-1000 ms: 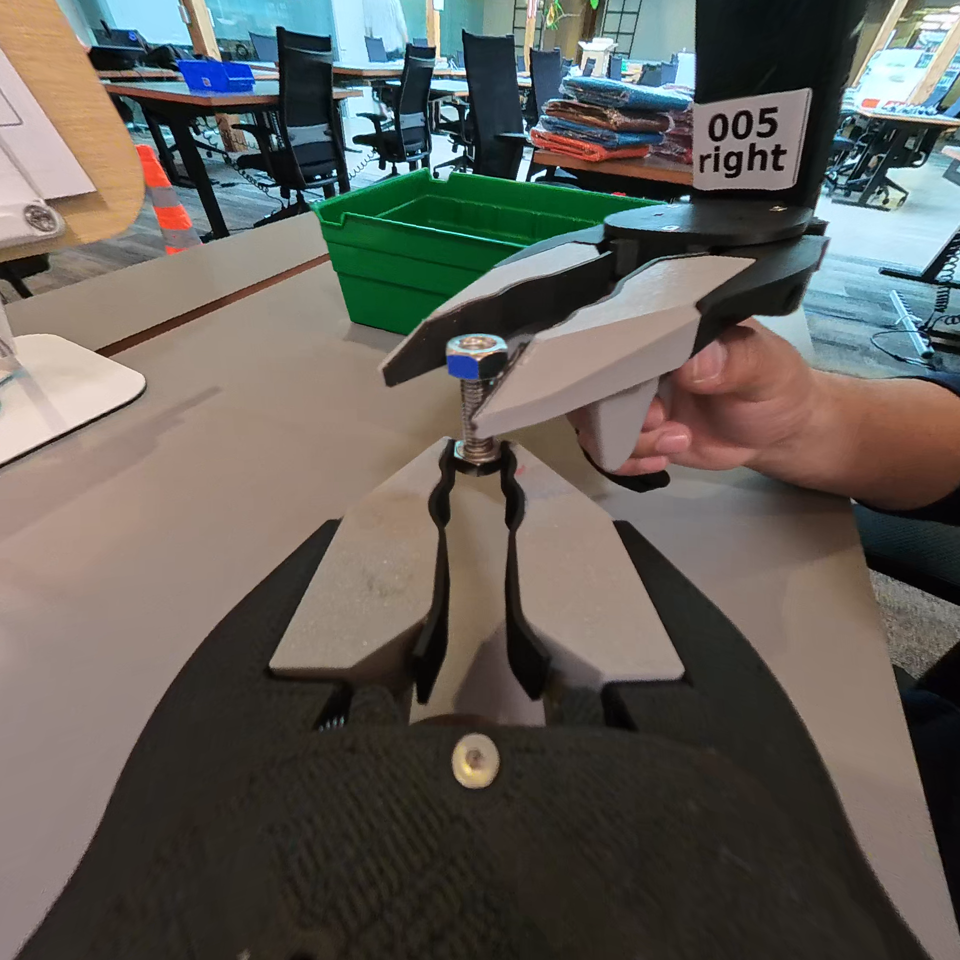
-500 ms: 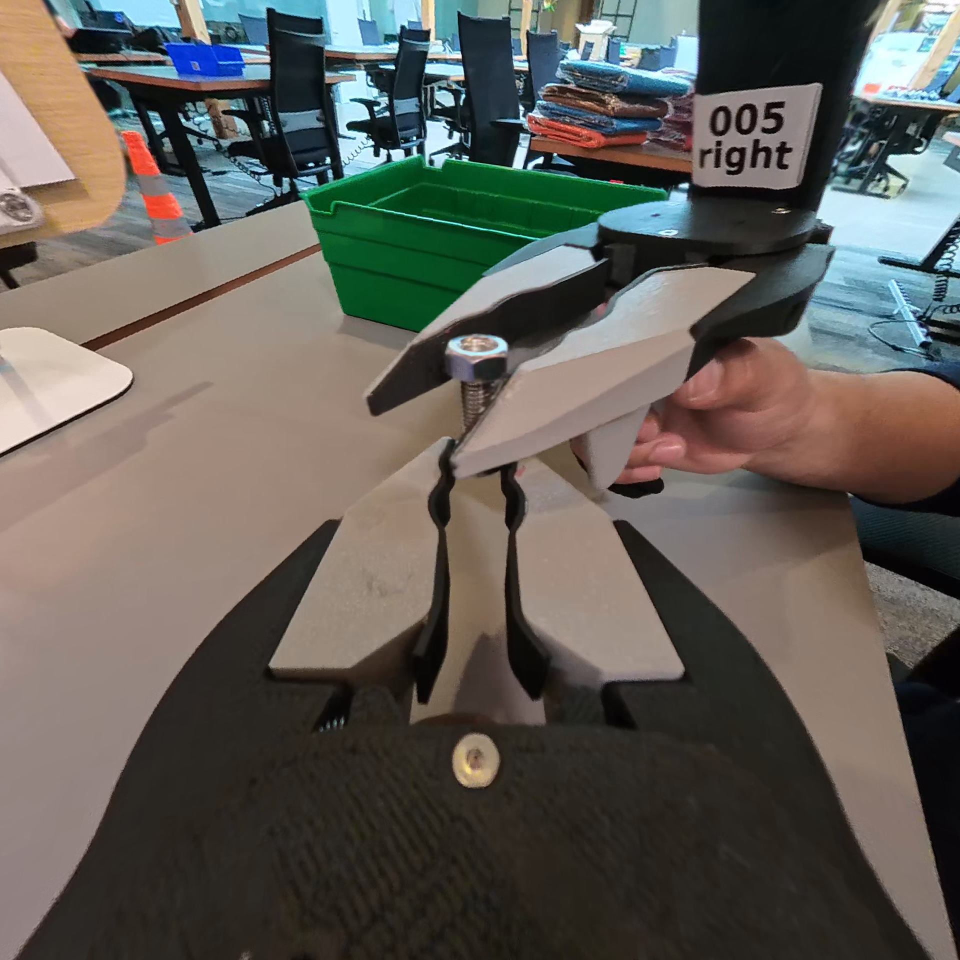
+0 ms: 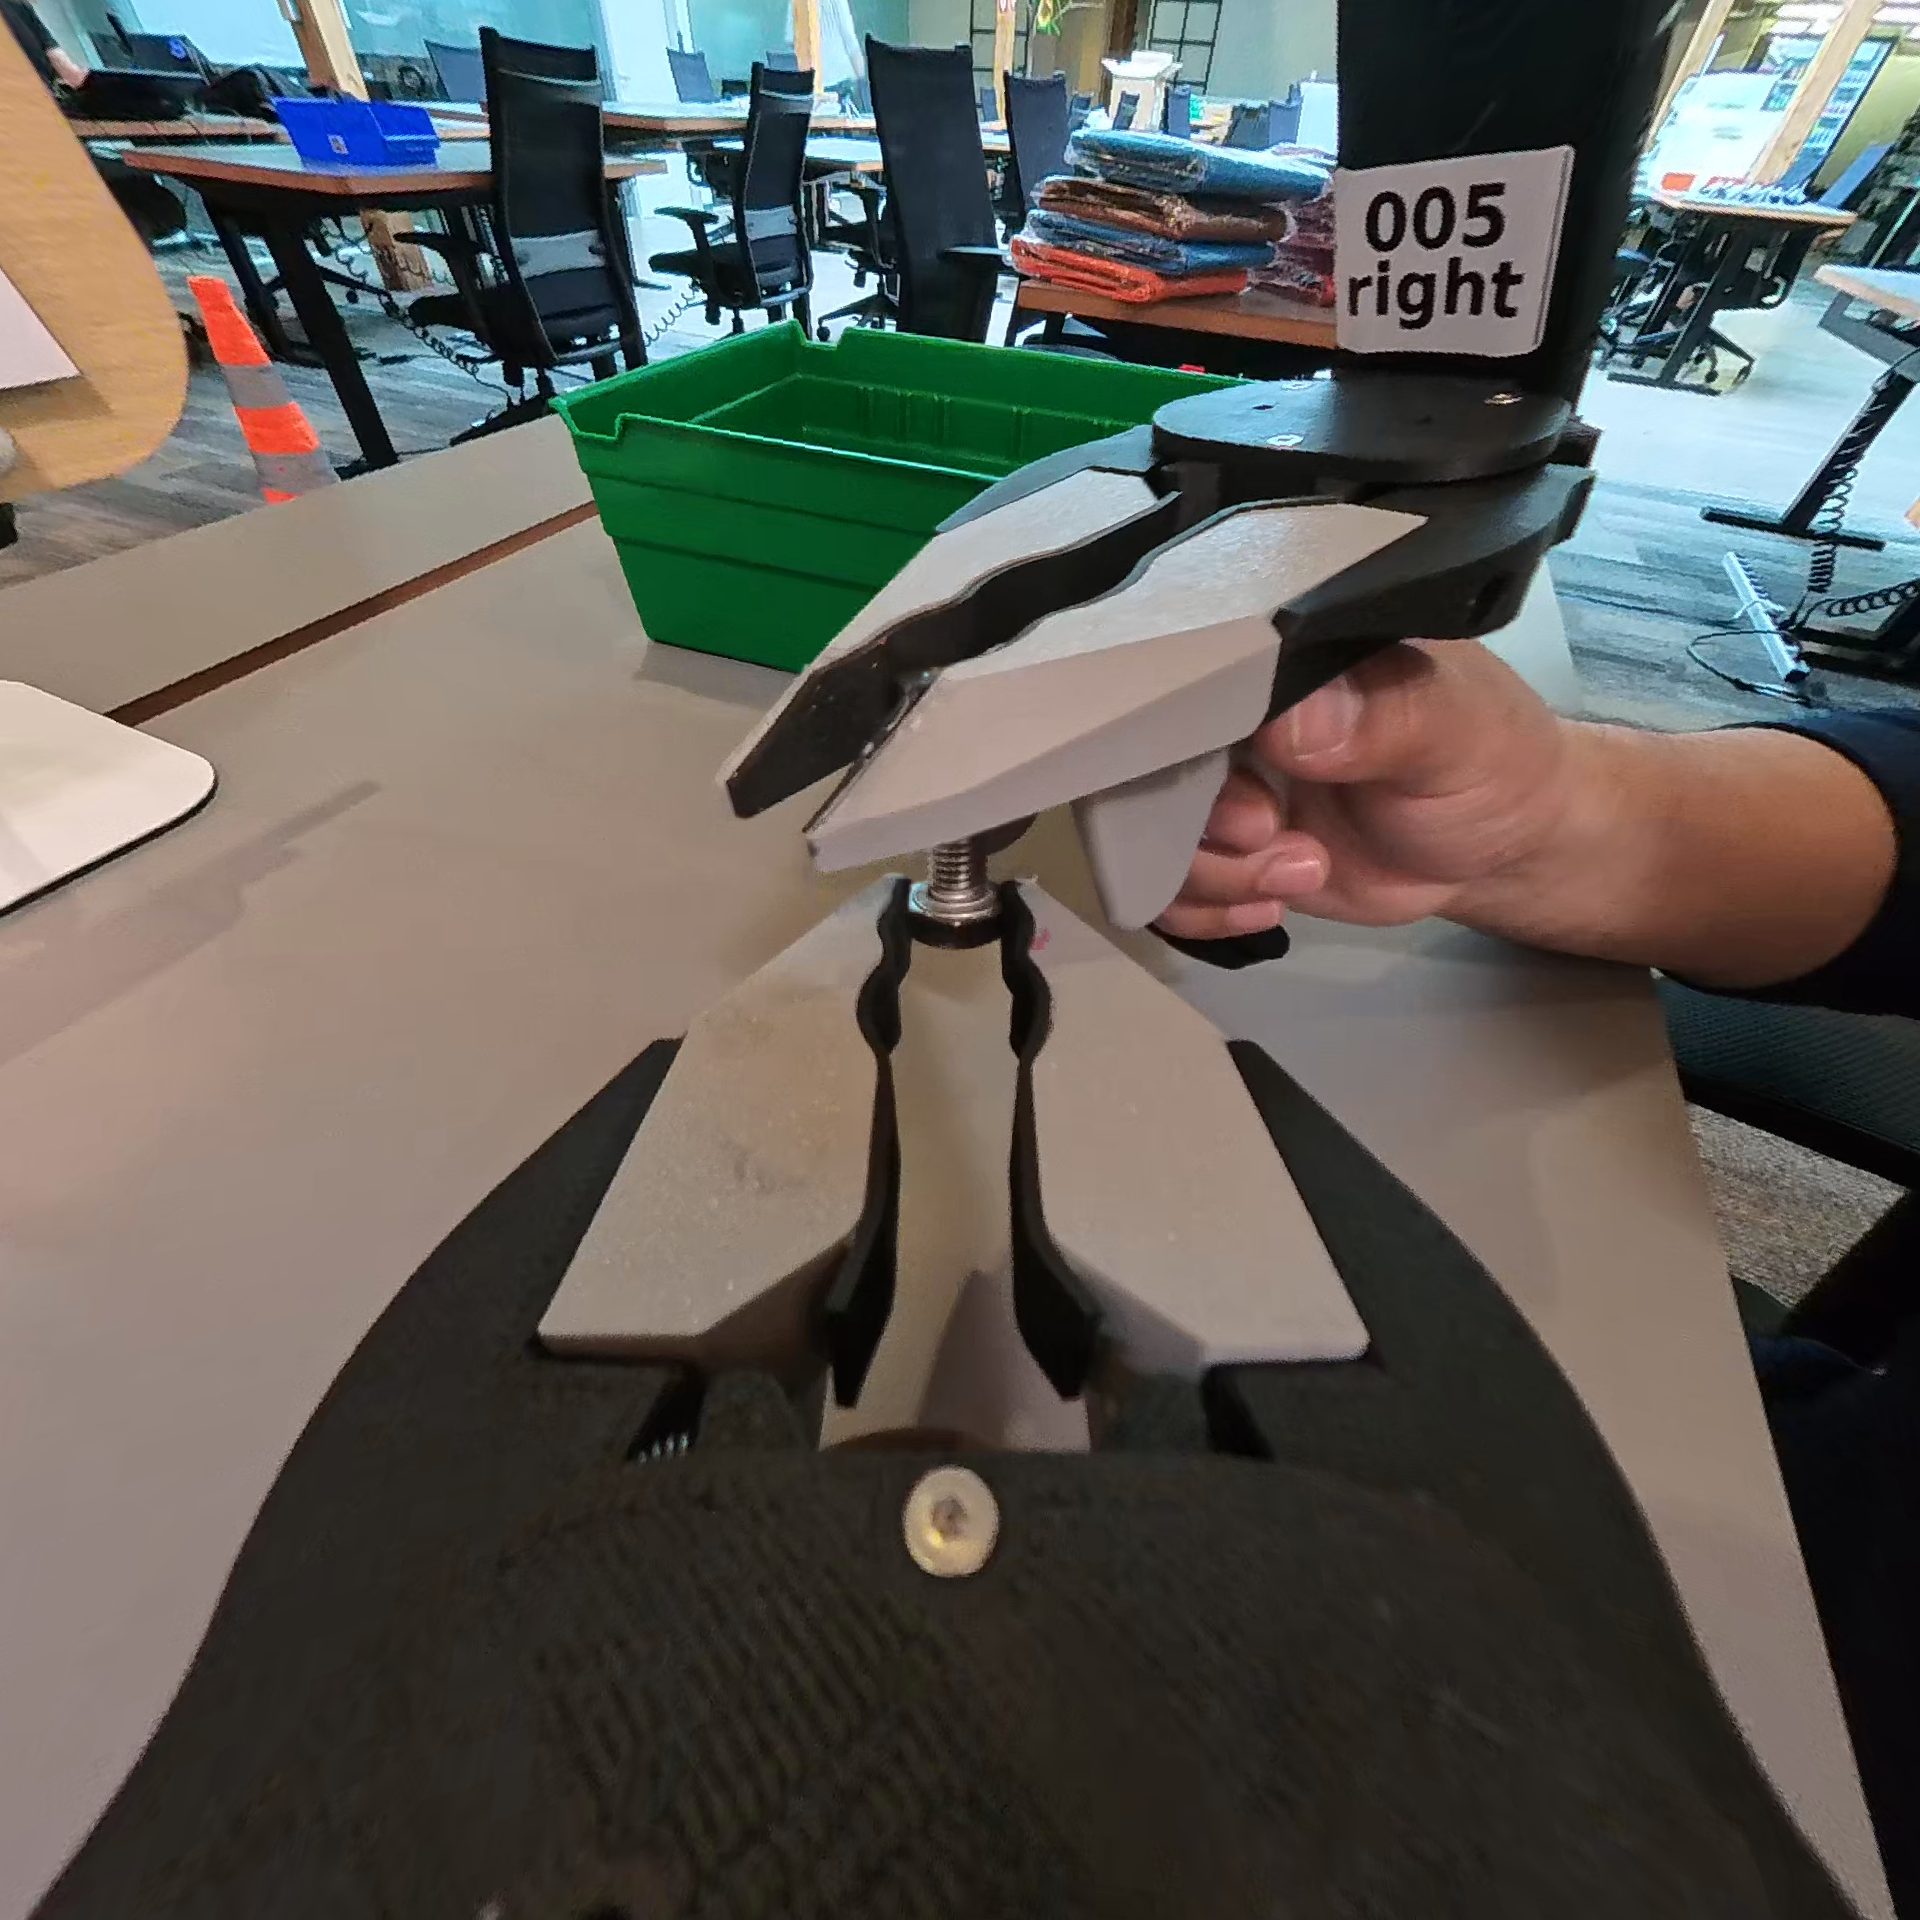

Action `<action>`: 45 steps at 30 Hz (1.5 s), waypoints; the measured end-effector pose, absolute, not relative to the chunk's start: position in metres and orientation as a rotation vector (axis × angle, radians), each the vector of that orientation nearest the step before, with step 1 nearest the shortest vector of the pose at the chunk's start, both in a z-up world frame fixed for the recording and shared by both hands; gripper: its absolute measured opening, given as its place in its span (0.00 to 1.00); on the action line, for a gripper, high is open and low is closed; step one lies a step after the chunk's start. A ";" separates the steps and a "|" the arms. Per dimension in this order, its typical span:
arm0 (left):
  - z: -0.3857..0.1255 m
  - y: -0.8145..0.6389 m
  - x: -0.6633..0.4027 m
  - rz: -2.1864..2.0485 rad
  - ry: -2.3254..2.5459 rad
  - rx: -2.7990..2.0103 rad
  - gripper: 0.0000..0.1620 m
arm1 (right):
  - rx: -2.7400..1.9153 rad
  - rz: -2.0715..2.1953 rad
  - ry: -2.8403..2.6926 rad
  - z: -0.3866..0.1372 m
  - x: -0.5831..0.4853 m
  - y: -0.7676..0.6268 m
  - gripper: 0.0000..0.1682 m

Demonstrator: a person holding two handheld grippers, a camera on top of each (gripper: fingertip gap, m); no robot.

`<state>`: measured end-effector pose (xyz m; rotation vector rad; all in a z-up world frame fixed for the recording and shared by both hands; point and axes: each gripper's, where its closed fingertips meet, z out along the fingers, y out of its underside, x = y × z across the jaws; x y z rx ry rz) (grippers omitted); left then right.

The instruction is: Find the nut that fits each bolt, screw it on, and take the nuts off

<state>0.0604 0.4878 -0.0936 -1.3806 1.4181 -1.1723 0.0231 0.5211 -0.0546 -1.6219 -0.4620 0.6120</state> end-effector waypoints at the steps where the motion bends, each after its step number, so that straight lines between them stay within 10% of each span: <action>1: -0.093 0.488 0.060 -1.178 1.415 -1.383 0.09 | -1.621 0.614 -0.457 -0.054 0.024 0.521 0.08; 17: -0.087 0.525 0.048 -1.090 1.254 -1.459 0.09 | -1.604 0.623 -0.390 -0.049 0.032 0.524 0.20; 45: -0.093 0.504 0.058 -1.151 1.347 -1.422 0.09 | -1.511 0.462 -0.327 -0.020 0.066 0.520 0.08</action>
